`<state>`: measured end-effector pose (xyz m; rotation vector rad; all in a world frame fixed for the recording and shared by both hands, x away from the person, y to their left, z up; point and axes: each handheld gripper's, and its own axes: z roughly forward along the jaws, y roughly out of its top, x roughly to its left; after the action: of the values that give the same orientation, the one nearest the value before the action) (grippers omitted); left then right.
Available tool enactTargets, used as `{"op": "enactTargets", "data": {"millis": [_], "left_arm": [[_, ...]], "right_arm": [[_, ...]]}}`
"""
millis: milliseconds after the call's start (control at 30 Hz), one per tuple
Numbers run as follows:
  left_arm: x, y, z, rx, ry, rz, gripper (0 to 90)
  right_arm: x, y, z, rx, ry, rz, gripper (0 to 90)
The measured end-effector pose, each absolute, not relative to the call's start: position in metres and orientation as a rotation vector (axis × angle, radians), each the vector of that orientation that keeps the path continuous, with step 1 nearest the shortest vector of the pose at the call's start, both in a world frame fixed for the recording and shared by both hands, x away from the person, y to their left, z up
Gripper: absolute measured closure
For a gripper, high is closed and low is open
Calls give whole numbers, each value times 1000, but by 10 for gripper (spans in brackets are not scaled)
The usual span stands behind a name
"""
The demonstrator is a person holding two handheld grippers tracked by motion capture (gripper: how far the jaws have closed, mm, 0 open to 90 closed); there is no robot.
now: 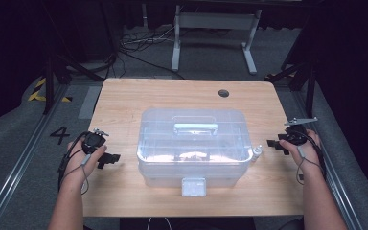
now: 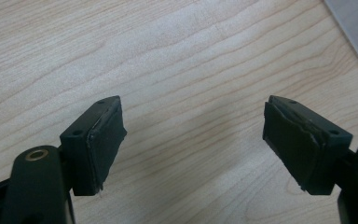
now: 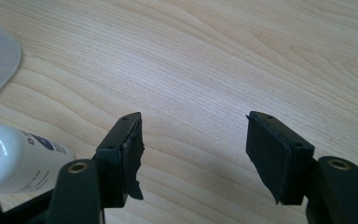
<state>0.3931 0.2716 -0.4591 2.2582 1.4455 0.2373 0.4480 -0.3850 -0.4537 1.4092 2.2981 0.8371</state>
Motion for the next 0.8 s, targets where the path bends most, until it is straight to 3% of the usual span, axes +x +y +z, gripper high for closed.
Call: {"op": "enactTargets", "data": {"millis": [400, 800], "left_arm": [[393, 270, -458, 2269, 1457, 210, 212], [394, 267, -447, 2304, 1476, 207, 275]], "right_arm": [[448, -386, -453, 1415, 2298, 834, 363], [447, -386, -452, 1406, 2304, 827, 360]]}}
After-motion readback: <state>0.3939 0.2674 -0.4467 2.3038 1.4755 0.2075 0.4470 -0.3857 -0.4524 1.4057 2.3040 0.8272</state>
